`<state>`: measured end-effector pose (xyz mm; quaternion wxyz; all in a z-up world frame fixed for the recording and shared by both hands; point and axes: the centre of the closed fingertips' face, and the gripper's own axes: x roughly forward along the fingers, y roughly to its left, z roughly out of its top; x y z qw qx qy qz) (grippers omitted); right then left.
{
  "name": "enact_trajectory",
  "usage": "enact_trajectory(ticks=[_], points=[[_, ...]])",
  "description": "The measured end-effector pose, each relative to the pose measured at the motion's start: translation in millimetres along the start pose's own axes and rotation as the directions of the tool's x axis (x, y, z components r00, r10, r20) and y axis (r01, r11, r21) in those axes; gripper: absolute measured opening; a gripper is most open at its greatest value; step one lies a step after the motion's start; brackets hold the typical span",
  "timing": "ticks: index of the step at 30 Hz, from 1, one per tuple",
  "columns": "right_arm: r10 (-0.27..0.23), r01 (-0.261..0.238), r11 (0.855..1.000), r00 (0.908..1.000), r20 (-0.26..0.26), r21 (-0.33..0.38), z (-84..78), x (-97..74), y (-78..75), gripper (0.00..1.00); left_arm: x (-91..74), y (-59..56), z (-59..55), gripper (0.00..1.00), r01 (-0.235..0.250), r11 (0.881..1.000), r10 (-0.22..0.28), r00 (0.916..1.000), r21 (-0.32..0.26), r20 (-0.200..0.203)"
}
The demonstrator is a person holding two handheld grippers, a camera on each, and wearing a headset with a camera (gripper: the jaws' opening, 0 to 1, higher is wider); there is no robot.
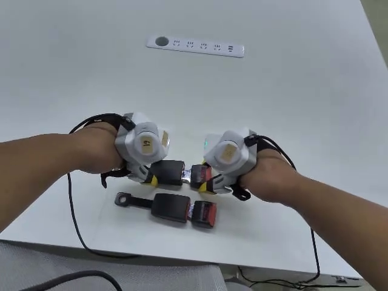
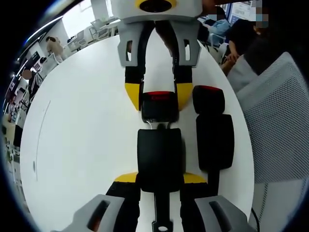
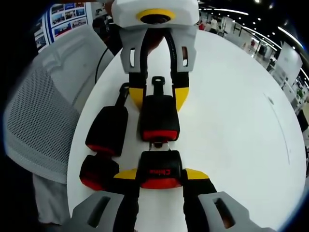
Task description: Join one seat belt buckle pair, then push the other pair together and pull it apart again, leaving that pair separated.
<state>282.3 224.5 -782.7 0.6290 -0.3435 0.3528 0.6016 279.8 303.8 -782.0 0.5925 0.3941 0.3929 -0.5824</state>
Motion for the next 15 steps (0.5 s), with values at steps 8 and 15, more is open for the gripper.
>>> enact_trajectory(ticks=[8, 15], points=[[-0.004, 0.004, 1.0, 1.0, 0.005, 0.009, -6.1, 1.4, -2.5, 0.31, -0.1, 0.3, 0.0, 0.31, 0.005, 1.0, -0.005, 1.0, 0.001, 0.006], [-0.013, 0.013, 1.0, 0.9999, 0.009, 0.008, -3.6, -3.5, 0.5, 0.32, -1.5, -0.6, 1.0, 0.32, 0.003, 1.0, -0.003, 1.0, -0.002, 0.01]])
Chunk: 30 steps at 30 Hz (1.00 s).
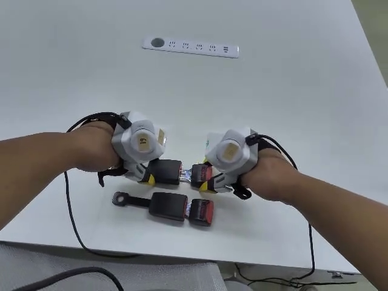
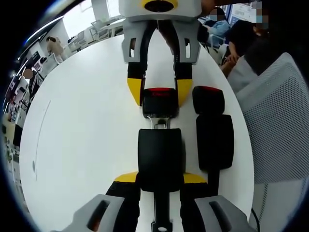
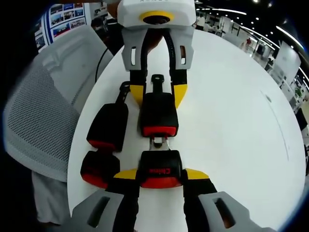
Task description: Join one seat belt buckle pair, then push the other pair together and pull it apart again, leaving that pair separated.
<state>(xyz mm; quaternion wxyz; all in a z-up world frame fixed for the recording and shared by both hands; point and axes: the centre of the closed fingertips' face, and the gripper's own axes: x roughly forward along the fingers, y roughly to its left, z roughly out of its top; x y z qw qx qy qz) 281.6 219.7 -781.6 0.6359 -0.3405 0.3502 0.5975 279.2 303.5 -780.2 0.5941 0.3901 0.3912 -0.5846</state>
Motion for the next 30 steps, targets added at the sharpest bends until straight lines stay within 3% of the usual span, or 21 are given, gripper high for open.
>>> enact_trajectory(ticks=[5, 14, 23, 30], points=[[-0.006, 0.006, 1.0, 0.9999, -0.008, 0.002, -6.0, -5.7, 1.0, 0.32, 1.7, 1.9, -2.0, 0.32, 0.001, 1.0, -0.001, 1.0, 0.001, -0.003], [-0.036, 0.036, 0.999, 0.9991, -0.022, 0.024, -39.3, -24.5, -3.6, 0.32, -2.4, -1.9, 2.7, 0.32, -0.002, 1.0, 0.002, 1.0, -0.011, -0.002], [-0.033, 0.035, 0.999, 0.9974, -0.065, 0.032, -80.1, -46.0, 1.2, 0.32, -2.6, -1.8, 2.8, 0.32, -0.008, 1.0, 0.008, 0.9998, -0.003, -0.018], [-0.035, 0.04, 0.997, 0.9957, -0.086, 0.059, -95.1, -57.4, 1.0, 0.33, -3.5, -2.1, 3.2, 0.32, -0.009, 1.0, 0.009, 0.9998, -0.018, -0.017]])
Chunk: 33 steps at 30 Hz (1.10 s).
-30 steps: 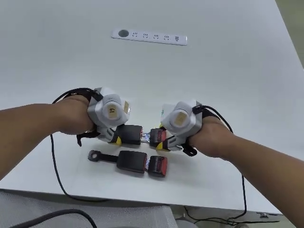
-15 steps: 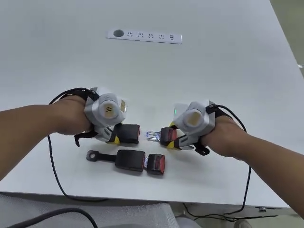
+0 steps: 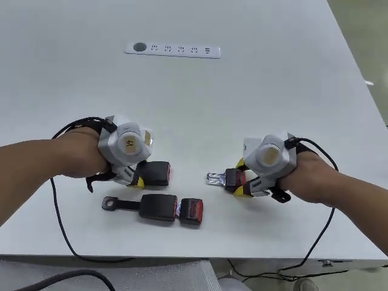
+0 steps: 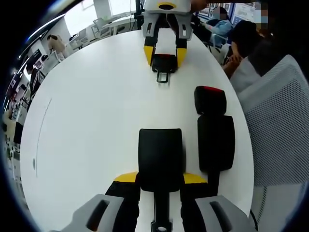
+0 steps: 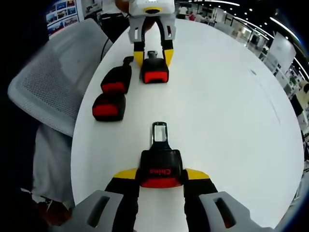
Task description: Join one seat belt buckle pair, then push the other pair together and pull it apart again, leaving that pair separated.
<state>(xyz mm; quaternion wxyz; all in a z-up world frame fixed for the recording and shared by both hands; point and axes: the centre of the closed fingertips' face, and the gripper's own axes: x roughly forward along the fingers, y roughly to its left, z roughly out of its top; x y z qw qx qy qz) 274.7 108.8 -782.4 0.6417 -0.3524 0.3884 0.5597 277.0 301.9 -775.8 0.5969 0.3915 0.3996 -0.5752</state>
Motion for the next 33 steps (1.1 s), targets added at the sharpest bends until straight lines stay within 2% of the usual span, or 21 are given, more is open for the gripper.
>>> enact_trajectory(ticks=[3, 7, 14, 16, 19, 23, 26, 29, 30, 33], points=[[-0.001, 0.001, 1.0, 1.0, -0.002, 0.023, 0.4, -1.7, 1.3, 0.33, 0.4, 0.6, -0.7, 0.33, -0.005, 1.0, 0.005, 1.0, -0.004, 0.006], [-0.01, 0.01, 1.0, 0.9999, -0.01, 0.02, -2.2, 2.1, -2.3, 0.34, 1.2, 2.2, -2.5, 0.33, -0.012, 1.0, 0.012, 0.9999, -0.019, 0.004], [-0.065, 0.065, 0.997, 0.9977, -0.021, 0.033, 2.2, 2.4, -5.6, 0.44, 4.5, 7.8, -8.3, 0.33, -0.027, 1.0, 0.027, 0.9996, -0.012, 0.006], [-0.081, 0.081, 0.996, 0.9967, -0.005, 0.041, 7.6, 0.1, -4.8, 0.46, 3.4, 10.0, -8.7, 0.36, -0.055, 0.998, 0.054, 0.9984, 0.01, 0.012], [-0.1, 0.099, 0.993, 0.9948, 0.018, 0.059, 16.0, -12.7, 0.0, 0.47, -1.2, 8.5, -9.2, 0.44, -0.081, 0.997, 0.081, 0.9966, 0.015, 0.015], [-0.132, 0.126, 0.986, 0.9898, 0.054, 0.107, 17.3, -15.8, 0.7, 0.49, -16.1, 10.8, -8.8, 0.5, -0.14, 0.99, 0.142, 0.9888, -0.034, 0.048], [-0.169, 0.157, 0.976, 0.983, 0.071, 0.148, 17.1, -25.0, 7.1, 0.54, -32.2, 10.0, -9.7, 0.51, -0.18, 0.975, 0.194, 0.976, -0.134, 0.1], [-0.188, 0.173, 0.971, 0.9788, 0.08, 0.164, 13.6, -23.3, 10.2, 0.59, -41.8, 4.7, -17.2, 0.56, -0.198, 0.965, 0.219, 0.9689, -0.173, 0.115], [-0.196, 0.178, 0.968, 0.9768, 0.086, 0.179, 16.4, -28.7, 16.1, 0.61, -45.3, 0.2, -21.8, 0.57, -0.2, 0.964, 0.223, 0.9678, -0.176, 0.118], [-0.21, 0.176, 0.954, 0.9699, 0.122, 0.244, 20.5, -30.1, 25.0, 0.66, -51.3, -7.9, -31.2, 0.6, -0.216, 0.956, 0.243, 0.9616, -0.198, 0.127]])
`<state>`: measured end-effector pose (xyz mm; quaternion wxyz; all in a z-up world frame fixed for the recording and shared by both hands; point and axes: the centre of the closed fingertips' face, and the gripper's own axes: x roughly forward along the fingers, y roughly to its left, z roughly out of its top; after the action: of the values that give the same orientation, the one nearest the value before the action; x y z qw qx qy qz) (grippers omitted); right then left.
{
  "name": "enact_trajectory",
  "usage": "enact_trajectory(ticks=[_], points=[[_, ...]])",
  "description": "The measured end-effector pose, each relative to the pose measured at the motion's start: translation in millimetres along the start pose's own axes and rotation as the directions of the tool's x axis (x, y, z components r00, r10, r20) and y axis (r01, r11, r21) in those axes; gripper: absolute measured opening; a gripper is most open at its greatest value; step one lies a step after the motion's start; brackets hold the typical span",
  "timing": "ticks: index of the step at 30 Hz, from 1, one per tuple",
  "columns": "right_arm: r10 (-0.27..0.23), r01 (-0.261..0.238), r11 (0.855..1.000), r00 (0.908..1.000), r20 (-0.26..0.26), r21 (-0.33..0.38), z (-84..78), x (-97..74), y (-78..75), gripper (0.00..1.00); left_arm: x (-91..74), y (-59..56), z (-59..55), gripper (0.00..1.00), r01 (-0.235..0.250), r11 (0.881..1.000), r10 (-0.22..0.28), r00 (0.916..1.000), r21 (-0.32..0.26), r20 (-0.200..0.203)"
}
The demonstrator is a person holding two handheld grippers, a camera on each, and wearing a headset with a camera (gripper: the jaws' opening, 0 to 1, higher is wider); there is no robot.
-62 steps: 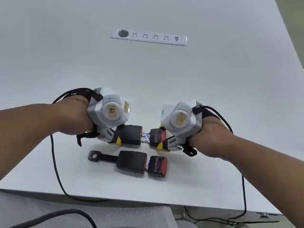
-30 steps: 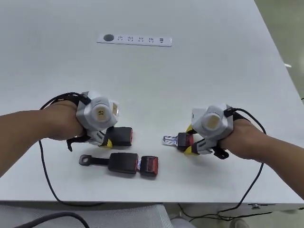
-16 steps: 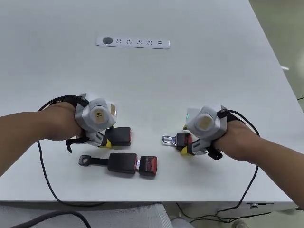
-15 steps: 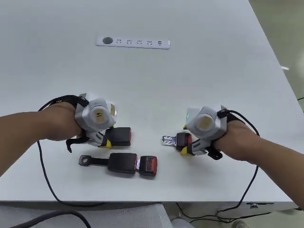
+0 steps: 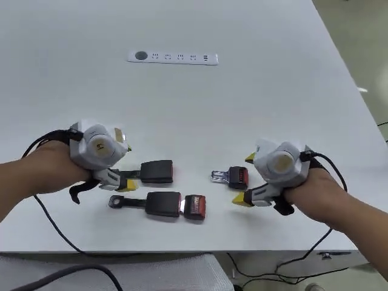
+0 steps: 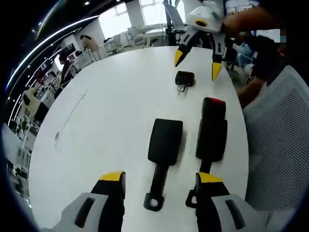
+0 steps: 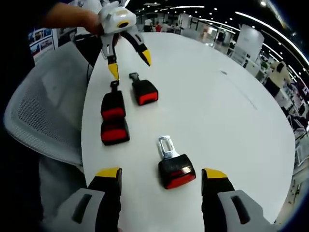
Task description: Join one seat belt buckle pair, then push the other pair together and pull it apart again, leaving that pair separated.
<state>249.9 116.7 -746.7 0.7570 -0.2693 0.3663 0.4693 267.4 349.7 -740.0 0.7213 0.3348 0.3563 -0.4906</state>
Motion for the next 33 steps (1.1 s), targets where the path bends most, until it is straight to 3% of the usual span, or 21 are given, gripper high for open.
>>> enact_trajectory(ticks=[5, 12, 15, 20, 24, 27, 30, 33], points=[[-0.053, 0.051, 0.997, 0.9979, 0.036, 0.053, 2.5, -5.3, 6.4, 0.86, -16.9, -7.2, -13.8, 0.71, -0.042, 0.998, 0.043, 0.999, -0.053, 0.009], [-0.056, 0.05, 0.992, 0.9971, 0.051, 0.117, -3.7, -13.0, 23.5, 0.9, -32.6, -25.4, -34.1, 0.81, -0.068, 0.989, 0.071, 0.9974, -0.133, 0.015], [-0.059, 0.048, 0.988, 0.9959, 0.069, 0.145, -4.9, -14.0, 26.2, 0.92, -35.7, -38.6, -42.7, 0.85, -0.071, 0.987, 0.073, 0.9973, -0.142, 0.006], [-0.076, 0.057, 0.981, 0.9922, 0.099, 0.184, -1.6, -20.5, 25.7, 1.0, -43.6, -40.8, -50.3, 0.96, -0.111, 0.969, 0.118, 0.9929, -0.222, 0.019], [-0.074, 0.047, 0.974, 0.9909, 0.113, 0.222, -4.0, -16.5, 24.7, 1.0, -47.2, -37.8, -51.1, 1.0, -0.137, 0.947, 0.156, 0.9869, -0.291, 0.042], [-0.077, 0.047, 0.97, 0.9901, 0.117, 0.24, -1.4, -18.4, 28.5, 1.0, -45.9, -37.4, -52.3, 1.0, -0.142, 0.942, 0.164, 0.9854, -0.304, 0.046], [-0.081, 0.049, 0.967, 0.9894, 0.121, 0.249, -1.6, -19.3, 30.1, 1.0, -45.4, -41.6, -45.7, 1.0, -0.146, 0.94, 0.171, 0.9837, -0.309, 0.055], [-0.086, 0.048, 0.961, 0.9875, 0.132, 0.273, -0.5, -20.1, 32.0, 1.0, -45.7, -38.6, -44.3, 1.0, -0.151, 0.936, 0.181, 0.9812, -0.317, 0.066]])
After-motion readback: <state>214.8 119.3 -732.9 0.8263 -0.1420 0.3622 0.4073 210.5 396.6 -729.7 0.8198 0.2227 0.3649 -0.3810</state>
